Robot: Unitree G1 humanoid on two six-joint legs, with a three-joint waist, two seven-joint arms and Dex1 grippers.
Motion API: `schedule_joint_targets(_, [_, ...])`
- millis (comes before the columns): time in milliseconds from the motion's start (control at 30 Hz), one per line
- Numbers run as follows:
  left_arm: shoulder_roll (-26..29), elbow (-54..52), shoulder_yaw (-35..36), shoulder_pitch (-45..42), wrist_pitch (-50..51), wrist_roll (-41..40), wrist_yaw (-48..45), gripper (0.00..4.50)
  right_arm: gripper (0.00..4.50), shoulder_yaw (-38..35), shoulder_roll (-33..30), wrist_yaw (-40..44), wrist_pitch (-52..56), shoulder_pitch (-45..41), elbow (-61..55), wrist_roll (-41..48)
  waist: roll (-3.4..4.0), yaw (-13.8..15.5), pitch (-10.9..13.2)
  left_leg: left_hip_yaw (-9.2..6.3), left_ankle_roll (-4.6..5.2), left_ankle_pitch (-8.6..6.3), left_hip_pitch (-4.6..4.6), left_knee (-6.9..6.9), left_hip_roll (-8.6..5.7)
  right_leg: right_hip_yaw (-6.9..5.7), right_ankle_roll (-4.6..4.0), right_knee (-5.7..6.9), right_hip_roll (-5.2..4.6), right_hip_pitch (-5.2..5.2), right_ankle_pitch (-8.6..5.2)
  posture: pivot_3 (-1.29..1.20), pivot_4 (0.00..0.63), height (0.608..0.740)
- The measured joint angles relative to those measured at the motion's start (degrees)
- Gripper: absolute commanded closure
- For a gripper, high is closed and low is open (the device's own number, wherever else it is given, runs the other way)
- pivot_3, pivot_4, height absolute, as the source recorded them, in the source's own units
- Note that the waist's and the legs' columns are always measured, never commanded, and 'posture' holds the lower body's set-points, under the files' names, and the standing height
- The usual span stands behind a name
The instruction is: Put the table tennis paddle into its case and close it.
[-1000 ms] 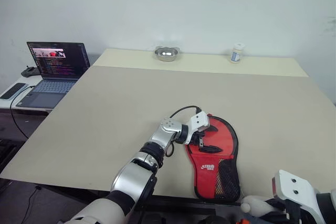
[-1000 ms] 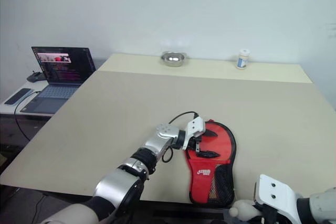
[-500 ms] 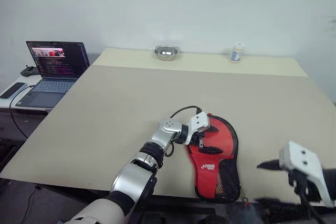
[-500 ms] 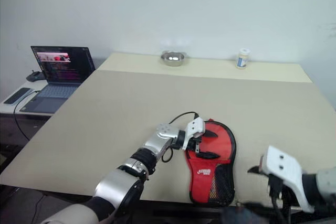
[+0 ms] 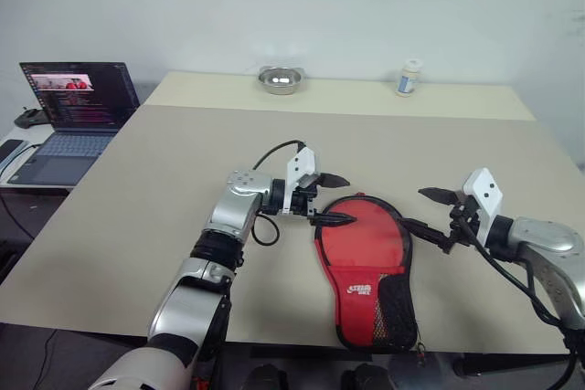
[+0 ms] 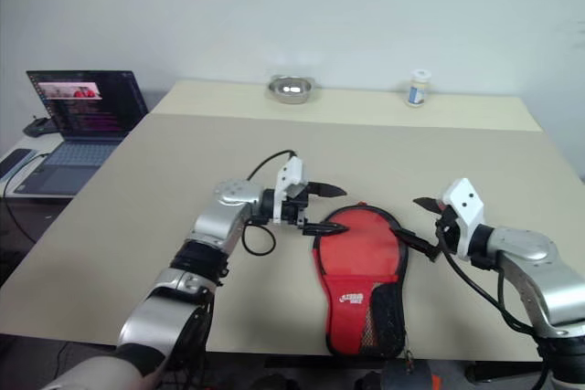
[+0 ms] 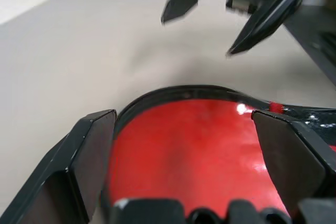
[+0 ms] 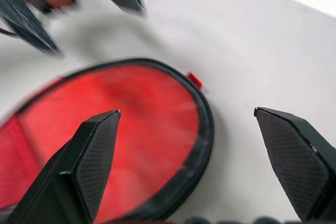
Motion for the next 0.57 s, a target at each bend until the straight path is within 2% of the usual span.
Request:
schedule_joint_targets(167, [2.2, -11.8, 1.6, 8.9, 7.2, -0.4, 8.8, 0.0, 0.01, -0.3, 1.3, 5.1, -5.6, -4.1, 13.8, -1.1, 0.13, 0.5, 0.1, 0.0, 0.0, 0.0, 0.01, 0.09, -0.04, -0.02, -0.02, 0.14, -0.09, 0.0, 0.01, 0.0, 0.15, 0.74])
schedule_joint_targets(367, [2.4, -15.8, 1.2, 10.9, 10.1, -1.0, 13.9, 0.0, 0.01, -2.7, -5.0, 11.7, -11.9, -7.7, 27.2, -3.8, 0.17, 1.0, 0.1, 0.11, 0.01, 0.01, 0.22, 0.23, -0.13, 0.09, -0.01, 0.55, -0.15, 0.02, 0.0, 0.0, 0.15, 0.74])
schedule_joint_targets(467, [2.2, -14.9, 0.6, 10.1, 9.3, -1.7, 13.7, 0.0, 0.01, -4.6, -6.5, 12.7, -12.3, -6.8, 26.2, -3.8, 0.17, 0.9, 0.1, 0.12, -0.01, 0.02, 0.32, 0.21, -0.01, 0.11, -0.02, 0.68, -0.03, 0.02, -0.01, 0.0, 0.15, 0.74])
schedule_joint_targets(567, [1.8, -13.1, -0.5, 9.9, 8.2, -2.2, 13.4, 0.0, 0.01, -6.0, -6.5, 12.1, -11.2, -1.9, 20.3, -3.5, 0.18, 0.9, 0.1, 0.12, -0.04, 0.04, 0.41, 0.14, 0.05, 0.13, -0.05, 0.78, 0.02, 0.02, -0.03, 0.0, 0.15, 0.74])
